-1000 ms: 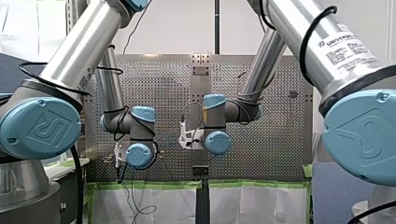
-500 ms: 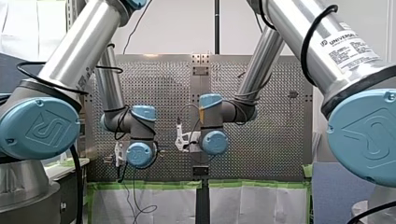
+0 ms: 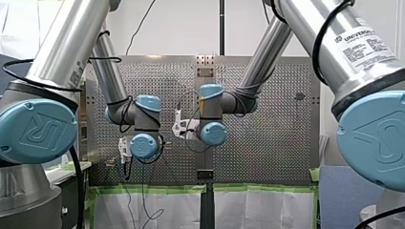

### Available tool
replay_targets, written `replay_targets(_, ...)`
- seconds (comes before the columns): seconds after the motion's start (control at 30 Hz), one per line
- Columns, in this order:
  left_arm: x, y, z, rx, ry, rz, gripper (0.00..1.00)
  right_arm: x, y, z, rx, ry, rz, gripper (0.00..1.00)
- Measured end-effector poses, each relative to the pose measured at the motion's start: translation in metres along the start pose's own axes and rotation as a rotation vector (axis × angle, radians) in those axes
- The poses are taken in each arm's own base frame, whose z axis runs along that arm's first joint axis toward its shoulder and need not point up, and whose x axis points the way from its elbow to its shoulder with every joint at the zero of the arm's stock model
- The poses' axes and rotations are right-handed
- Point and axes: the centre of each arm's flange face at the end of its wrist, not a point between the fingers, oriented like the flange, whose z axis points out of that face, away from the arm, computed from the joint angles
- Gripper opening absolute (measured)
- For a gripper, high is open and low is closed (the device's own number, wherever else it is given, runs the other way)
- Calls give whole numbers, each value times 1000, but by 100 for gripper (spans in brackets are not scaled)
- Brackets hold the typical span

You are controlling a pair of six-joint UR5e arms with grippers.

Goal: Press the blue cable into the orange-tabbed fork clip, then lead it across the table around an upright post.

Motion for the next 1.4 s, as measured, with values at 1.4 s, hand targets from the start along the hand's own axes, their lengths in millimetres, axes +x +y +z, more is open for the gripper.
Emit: replay_targets(1.4,61,95,91,-88,63,43,0,-127,35,62,-61,-90,16,0)
